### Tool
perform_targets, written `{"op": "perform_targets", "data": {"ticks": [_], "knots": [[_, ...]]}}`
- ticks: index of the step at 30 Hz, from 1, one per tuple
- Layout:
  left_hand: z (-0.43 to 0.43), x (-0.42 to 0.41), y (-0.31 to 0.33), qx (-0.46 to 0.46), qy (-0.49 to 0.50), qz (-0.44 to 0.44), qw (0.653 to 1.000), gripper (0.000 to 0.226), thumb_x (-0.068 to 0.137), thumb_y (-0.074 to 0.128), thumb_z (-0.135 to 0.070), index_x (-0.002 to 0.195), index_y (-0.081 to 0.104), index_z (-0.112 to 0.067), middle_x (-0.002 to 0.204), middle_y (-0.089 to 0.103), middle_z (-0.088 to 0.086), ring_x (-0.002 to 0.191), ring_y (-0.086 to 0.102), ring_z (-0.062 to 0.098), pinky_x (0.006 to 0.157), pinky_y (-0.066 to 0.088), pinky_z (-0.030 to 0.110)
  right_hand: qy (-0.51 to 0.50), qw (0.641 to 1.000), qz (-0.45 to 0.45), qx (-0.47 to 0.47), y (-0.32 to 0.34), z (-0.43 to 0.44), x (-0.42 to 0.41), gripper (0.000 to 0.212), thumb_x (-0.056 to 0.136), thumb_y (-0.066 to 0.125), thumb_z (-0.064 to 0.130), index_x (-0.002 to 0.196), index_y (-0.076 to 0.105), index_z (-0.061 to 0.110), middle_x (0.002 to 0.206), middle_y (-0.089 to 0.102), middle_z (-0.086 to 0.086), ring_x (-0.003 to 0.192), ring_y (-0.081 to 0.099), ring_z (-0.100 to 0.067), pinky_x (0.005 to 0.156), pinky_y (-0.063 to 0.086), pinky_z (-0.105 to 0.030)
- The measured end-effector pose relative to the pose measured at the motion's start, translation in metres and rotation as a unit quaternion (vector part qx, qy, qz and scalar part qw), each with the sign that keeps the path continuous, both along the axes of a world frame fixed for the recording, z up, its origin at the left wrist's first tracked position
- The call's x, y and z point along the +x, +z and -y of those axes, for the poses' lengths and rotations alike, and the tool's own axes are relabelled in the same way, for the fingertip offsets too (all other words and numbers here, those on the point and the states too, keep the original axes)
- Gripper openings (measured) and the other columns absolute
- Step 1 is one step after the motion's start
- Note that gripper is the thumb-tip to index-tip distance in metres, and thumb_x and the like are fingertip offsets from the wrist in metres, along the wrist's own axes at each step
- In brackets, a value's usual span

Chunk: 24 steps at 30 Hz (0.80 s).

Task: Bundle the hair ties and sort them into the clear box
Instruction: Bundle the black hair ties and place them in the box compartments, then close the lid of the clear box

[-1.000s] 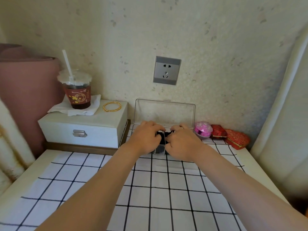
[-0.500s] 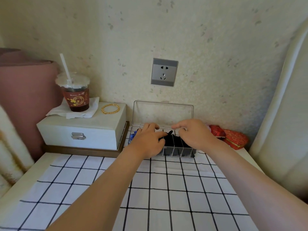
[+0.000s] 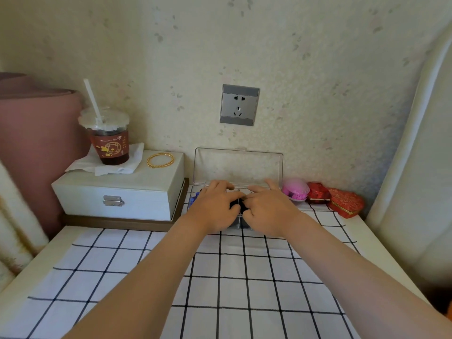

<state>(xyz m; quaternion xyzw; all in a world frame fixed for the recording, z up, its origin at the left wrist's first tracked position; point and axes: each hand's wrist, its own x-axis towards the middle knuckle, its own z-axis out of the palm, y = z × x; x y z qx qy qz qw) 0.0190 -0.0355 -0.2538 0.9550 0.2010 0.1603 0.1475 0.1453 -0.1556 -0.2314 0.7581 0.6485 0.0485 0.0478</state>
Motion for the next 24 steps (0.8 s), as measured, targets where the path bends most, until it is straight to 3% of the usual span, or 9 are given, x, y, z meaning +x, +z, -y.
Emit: {"op": "perform_targets", "data": {"ticks": [2, 4, 6, 8, 10, 15, 17, 20, 24], "knots": [[0.003, 0.001, 0.000, 0.015, 0.005, -0.028, 0.999, 0.044, 0.100, 0.038, -0.039, 0.143, 0.044, -0.039, 0.146, 0.035, -0.004, 0.136, 0.020, 0.015, 0.111, 0.022, 0.041, -0.017, 0.999, -0.030, -0.016, 0.003, -0.004, 0.002, 0.050, 0.093, 0.025, 0.035, 0.105, 0.070, 0.017, 0.130, 0.064, 0.004, 0.147, 0.028, -0.016, 0.122, -0.002, -0.049], [0.004, 0.000, 0.002, 0.022, 0.008, -0.041, 0.999, 0.044, 0.101, 0.035, -0.043, 0.144, 0.043, -0.040, 0.148, 0.033, -0.004, 0.137, 0.020, 0.015, 0.111, 0.022, 0.041, -0.024, 0.996, -0.084, -0.011, 0.007, -0.005, 0.007, 0.030, 0.093, 0.039, 0.026, 0.090, 0.068, 0.019, 0.116, 0.069, 0.001, 0.138, 0.042, -0.016, 0.122, 0.013, -0.047], [0.007, 0.000, 0.004, 0.046, 0.006, -0.061, 0.997, 0.045, 0.101, 0.033, -0.045, 0.146, 0.040, -0.038, 0.149, 0.032, -0.002, 0.138, 0.020, 0.018, 0.111, 0.024, 0.042, -0.034, 0.986, -0.163, 0.032, 0.014, -0.003, 0.012, 0.027, 0.088, 0.045, 0.016, 0.087, 0.072, 0.015, 0.091, 0.073, -0.006, 0.099, 0.064, -0.021, 0.098, 0.048, -0.042], [0.008, 0.001, 0.006, 0.057, 0.010, -0.079, 0.995, 0.047, 0.102, 0.034, -0.045, 0.148, 0.039, -0.036, 0.151, 0.031, -0.001, 0.139, 0.019, 0.019, 0.112, 0.024, 0.044, -0.044, 0.972, -0.212, 0.090, 0.022, 0.002, 0.013, 0.032, 0.087, 0.046, 0.009, 0.095, 0.076, 0.011, 0.080, 0.073, -0.009, 0.067, 0.062, -0.020, 0.069, 0.056, -0.040], [0.009, 0.002, 0.007, 0.026, 0.016, -0.087, 0.996, 0.048, 0.100, 0.037, -0.044, 0.148, 0.038, -0.034, 0.152, 0.030, -0.002, 0.141, 0.016, 0.019, 0.114, 0.021, 0.044, -0.036, 0.966, -0.213, 0.139, 0.026, 0.008, 0.014, 0.033, 0.087, 0.046, 0.006, 0.096, 0.078, 0.009, 0.079, 0.074, -0.009, 0.057, 0.057, -0.015, 0.062, 0.054, -0.034], [0.007, 0.002, 0.023, -0.186, 0.011, -0.034, 0.982, 0.051, 0.095, 0.051, -0.020, 0.145, 0.045, -0.025, 0.153, 0.036, -0.001, 0.139, 0.026, 0.018, 0.111, 0.023, 0.030, 0.000, 0.973, -0.198, 0.119, 0.013, 0.013, 0.010, 0.038, 0.079, 0.035, 0.026, 0.081, 0.071, 0.012, 0.072, 0.068, -0.004, 0.066, 0.059, -0.021, 0.067, 0.052, -0.039], [0.006, -0.004, 0.028, -0.207, 0.000, -0.003, 0.978, 0.048, 0.094, 0.050, -0.006, 0.140, 0.052, -0.017, 0.146, 0.048, 0.005, 0.125, 0.044, 0.017, 0.092, 0.034, 0.017, 0.010, 0.987, -0.137, 0.079, 0.003, 0.009, 0.007, 0.042, 0.076, 0.027, 0.033, 0.075, 0.065, 0.014, 0.077, 0.066, 0.001, 0.076, 0.060, -0.020, 0.087, 0.050, -0.039], [0.006, -0.011, 0.027, -0.185, 0.014, 0.005, 0.983, 0.054, 0.091, 0.047, 0.001, 0.141, 0.051, -0.019, 0.147, 0.046, 0.003, 0.135, 0.041, 0.017, 0.102, 0.029, 0.017, 0.020, 0.997, -0.055, 0.044, -0.005, 0.007, 0.008, 0.045, 0.080, 0.024, 0.032, 0.079, 0.067, 0.018, 0.090, 0.067, 0.008, 0.107, 0.058, -0.011, 0.116, 0.026, -0.038], [-0.005, -0.012, 0.022, -0.165, 0.048, 0.051, 0.984, 0.054, 0.091, 0.045, -0.001, 0.139, 0.052, -0.023, 0.146, 0.046, 0.000, 0.141, 0.032, 0.019, 0.118, 0.025, 0.034, -0.032, 0.973, -0.215, 0.081, 0.014, 0.009, 0.009, 0.038, 0.093, 0.040, 0.015, 0.110, 0.075, 0.014, 0.125, 0.069, -0.001, 0.121, 0.059, -0.019, 0.109, 0.036, -0.026]]}}
